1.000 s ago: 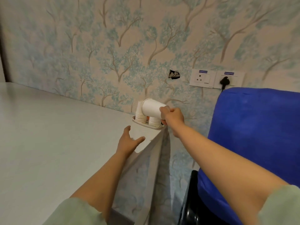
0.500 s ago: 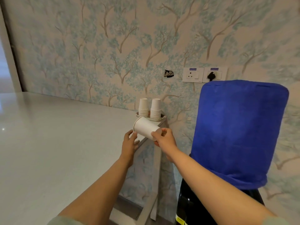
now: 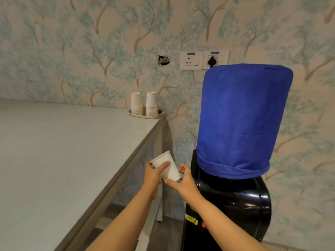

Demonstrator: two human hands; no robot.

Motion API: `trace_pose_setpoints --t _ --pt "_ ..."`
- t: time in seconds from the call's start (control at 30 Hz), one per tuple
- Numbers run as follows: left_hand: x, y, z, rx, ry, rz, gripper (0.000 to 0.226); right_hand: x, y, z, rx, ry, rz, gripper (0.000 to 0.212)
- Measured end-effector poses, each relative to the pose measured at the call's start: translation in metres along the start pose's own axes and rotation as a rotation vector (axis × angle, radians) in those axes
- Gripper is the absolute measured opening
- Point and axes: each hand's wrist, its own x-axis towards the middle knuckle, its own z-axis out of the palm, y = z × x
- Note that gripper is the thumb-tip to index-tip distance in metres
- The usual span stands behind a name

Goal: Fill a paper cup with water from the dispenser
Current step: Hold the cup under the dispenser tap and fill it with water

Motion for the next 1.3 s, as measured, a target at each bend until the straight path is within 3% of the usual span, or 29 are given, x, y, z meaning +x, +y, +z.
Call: trace_pose_setpoints --t 0.13,0.4,0.53,0.63,1.03,1.17,1.3 --pt "-0.001 -0.029 0.014 0.088 -0.087 0.006 0.063 -0.002 0.02 -0.008 0.019 0.065 0.071 0.091" --pt "-0.01 -0.074 0.043 0.265 -0.366 0.046 0.046 -0.019 0.059 -0.029 0.028 0.248 0.208 0.063" --pt "-0.027 -0.092 0.059 0.313 -0.512 0.001 0.045 -0.042 0.073 -0.048 0.101 0.374 0.223 0.053" --pt "-0.044 -0.109 0.065 0.375 -0.638 -0.072 0.05 -0.069 0.088 -0.058 0.097 0.376 0.225 0.043" --pt "-0.09 -0.204 0.062 0.624 -0.932 -0.331 0.059 -0.146 0.21 -0.077 0.153 0.375 0.461 0.075" --pt "-0.085 -0.212 0.062 0.947 -0.776 -0.15 0.073 -0.158 0.238 -0.083 0.145 0.395 0.513 0.075" --pt "-0.068 -0.194 0.073 1.172 -0.619 0.304 0.061 -0.158 0.257 -0.092 0.061 0.398 0.561 0.073"
